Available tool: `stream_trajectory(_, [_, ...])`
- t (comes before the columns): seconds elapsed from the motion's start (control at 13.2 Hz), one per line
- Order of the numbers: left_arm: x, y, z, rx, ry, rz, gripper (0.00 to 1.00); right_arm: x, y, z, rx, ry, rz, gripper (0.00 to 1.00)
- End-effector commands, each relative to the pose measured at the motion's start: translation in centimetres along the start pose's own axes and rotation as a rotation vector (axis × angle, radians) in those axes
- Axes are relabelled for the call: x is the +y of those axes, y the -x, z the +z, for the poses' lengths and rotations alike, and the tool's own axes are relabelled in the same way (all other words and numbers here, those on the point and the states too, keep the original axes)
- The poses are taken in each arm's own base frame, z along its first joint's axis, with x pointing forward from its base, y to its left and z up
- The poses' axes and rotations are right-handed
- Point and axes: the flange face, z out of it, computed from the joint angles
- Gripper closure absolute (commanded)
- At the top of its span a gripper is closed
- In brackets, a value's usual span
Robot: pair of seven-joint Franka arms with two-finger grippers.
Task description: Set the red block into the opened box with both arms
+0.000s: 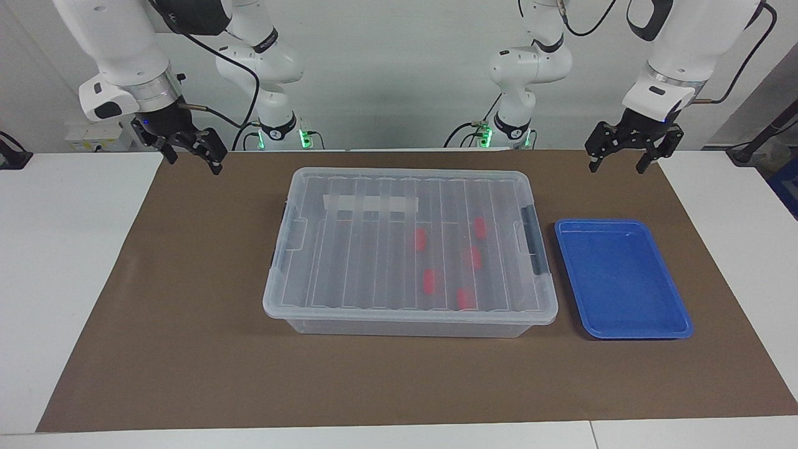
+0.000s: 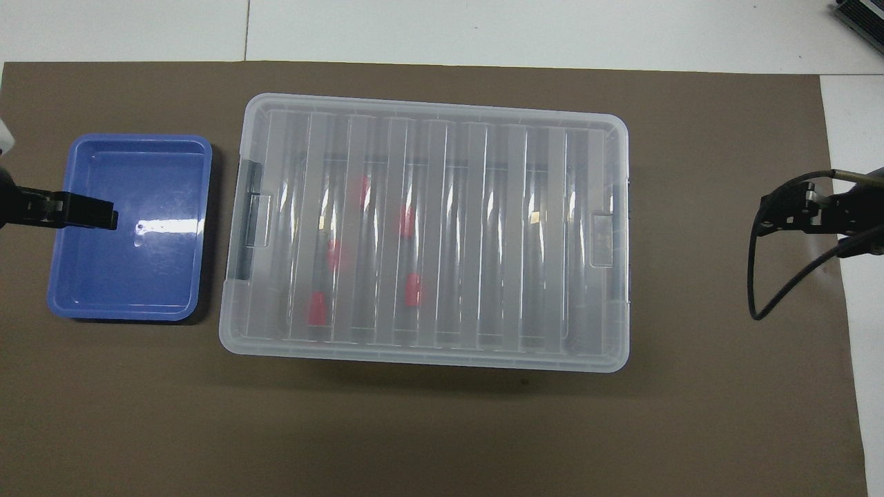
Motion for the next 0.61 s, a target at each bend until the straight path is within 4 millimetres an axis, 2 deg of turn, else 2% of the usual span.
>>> stream_trajectory(0.0, [-1.16, 0.07, -0.41, 0.029, 0.001, -0.019, 0.0, 0.29, -0.08, 0.04, -0.011, -0.001, -0.018, 0.0])
stream_trajectory(0.53, [-1.27, 0.13, -0.35, 0.027, -0.003, -0.02, 0.0, 0.39, -0.08, -0.05, -0.01, -0.008, -0.018, 0.0])
